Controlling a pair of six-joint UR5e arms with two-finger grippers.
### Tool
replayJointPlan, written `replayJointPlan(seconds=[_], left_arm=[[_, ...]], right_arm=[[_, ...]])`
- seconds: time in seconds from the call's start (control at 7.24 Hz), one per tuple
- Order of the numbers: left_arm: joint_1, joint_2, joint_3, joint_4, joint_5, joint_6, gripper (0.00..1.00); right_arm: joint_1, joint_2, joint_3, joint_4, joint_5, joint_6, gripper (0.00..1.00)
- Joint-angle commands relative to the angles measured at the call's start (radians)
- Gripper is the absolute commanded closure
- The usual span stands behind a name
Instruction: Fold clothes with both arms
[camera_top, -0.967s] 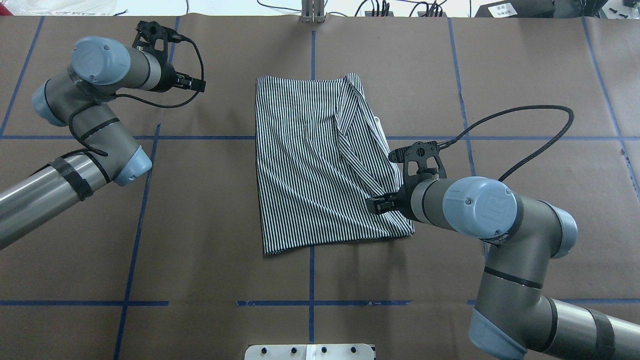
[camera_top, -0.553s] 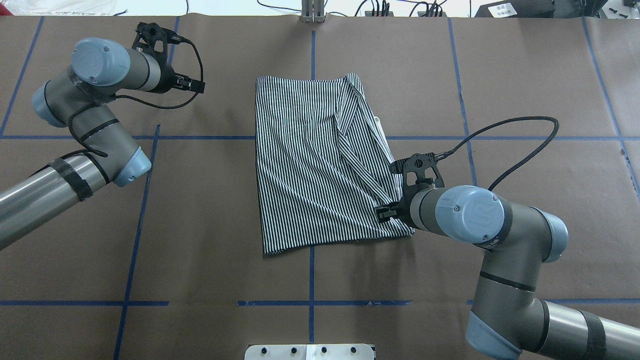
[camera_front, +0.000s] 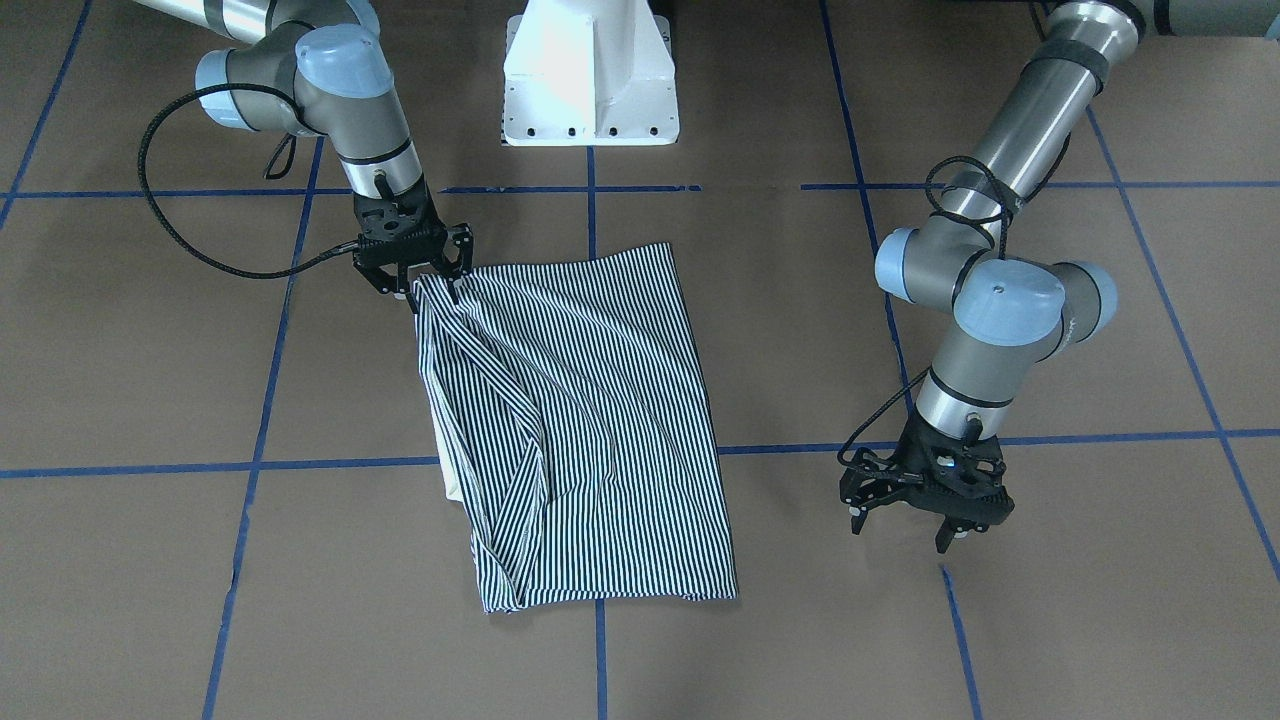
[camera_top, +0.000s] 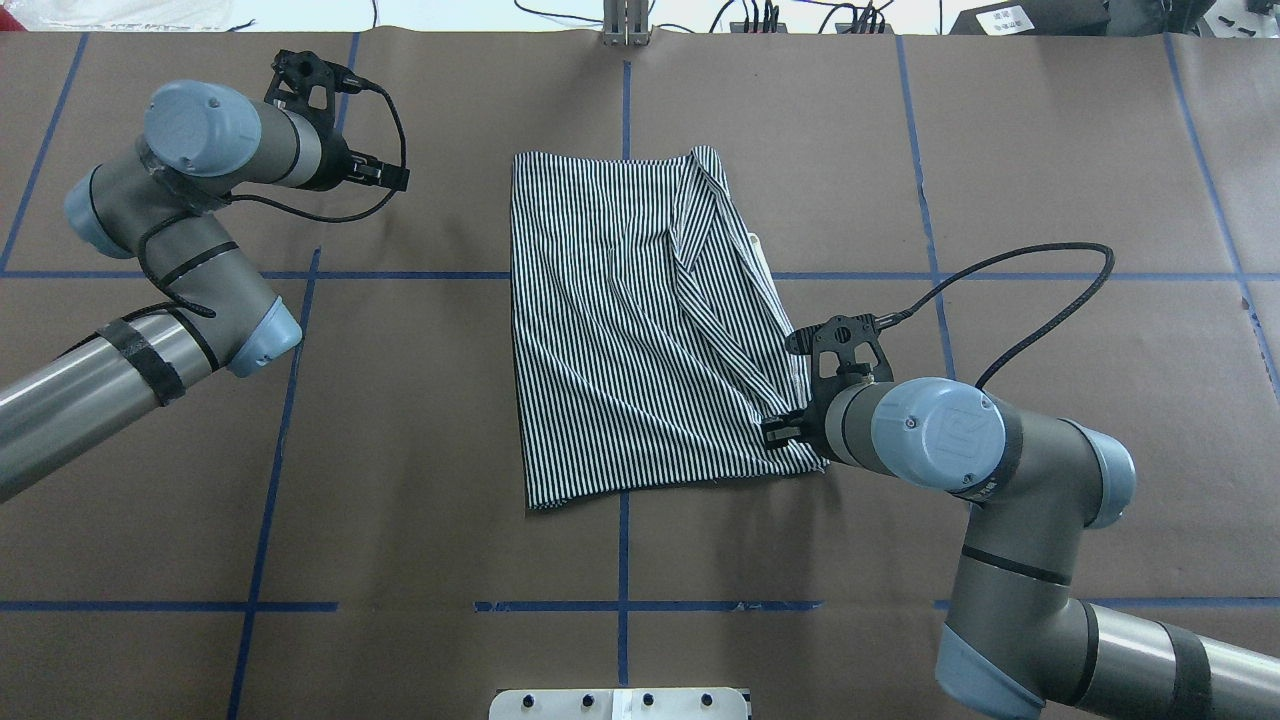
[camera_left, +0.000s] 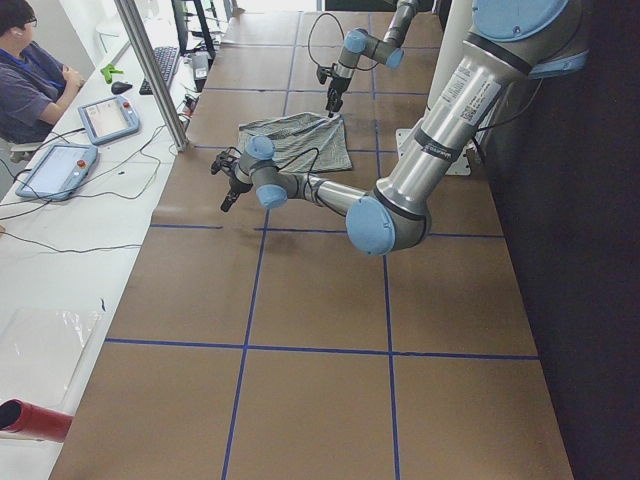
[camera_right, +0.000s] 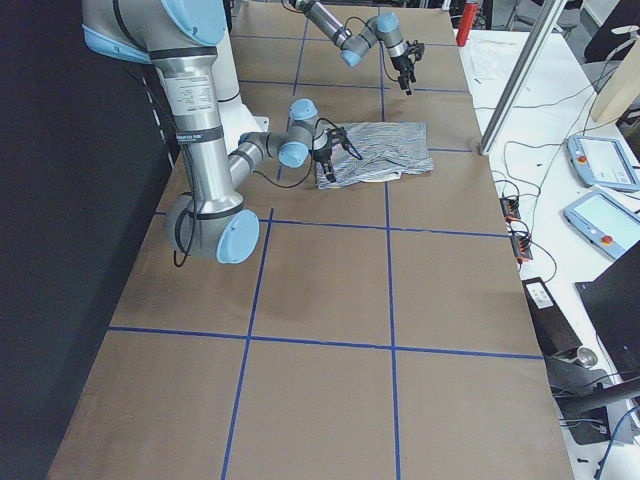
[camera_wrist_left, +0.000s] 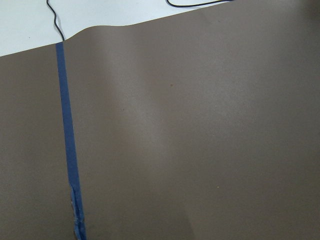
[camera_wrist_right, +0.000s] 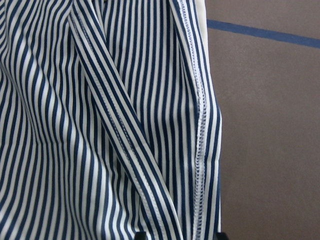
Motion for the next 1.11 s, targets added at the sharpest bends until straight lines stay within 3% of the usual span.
replayJointPlan(seconds=[0.0,0.55,0.83,0.97], left_arm=[[0.000,0.001,0.000,0.000,0.001,0.000,0.00],[0.000,0.001,0.000,-0.001,0.001,0.000,0.00],[0.003,-0.001,0.000,-0.001,0.001,0.000,0.00],[0.005,-0.001,0.000,-0.002,0.001,0.000,0.00]], right_arm=[[-0.004,-0.007,0.000,0.000,0.000,0.009,0.47],[-0.022,-0.007,0.002,0.000,-0.004,0.050,0.51],[-0.022,-0.007,0.002,0.000,-0.006,0.049,0.69],[-0.022,-0.007,0.002,0.000,-0.004,0.049,0.88]])
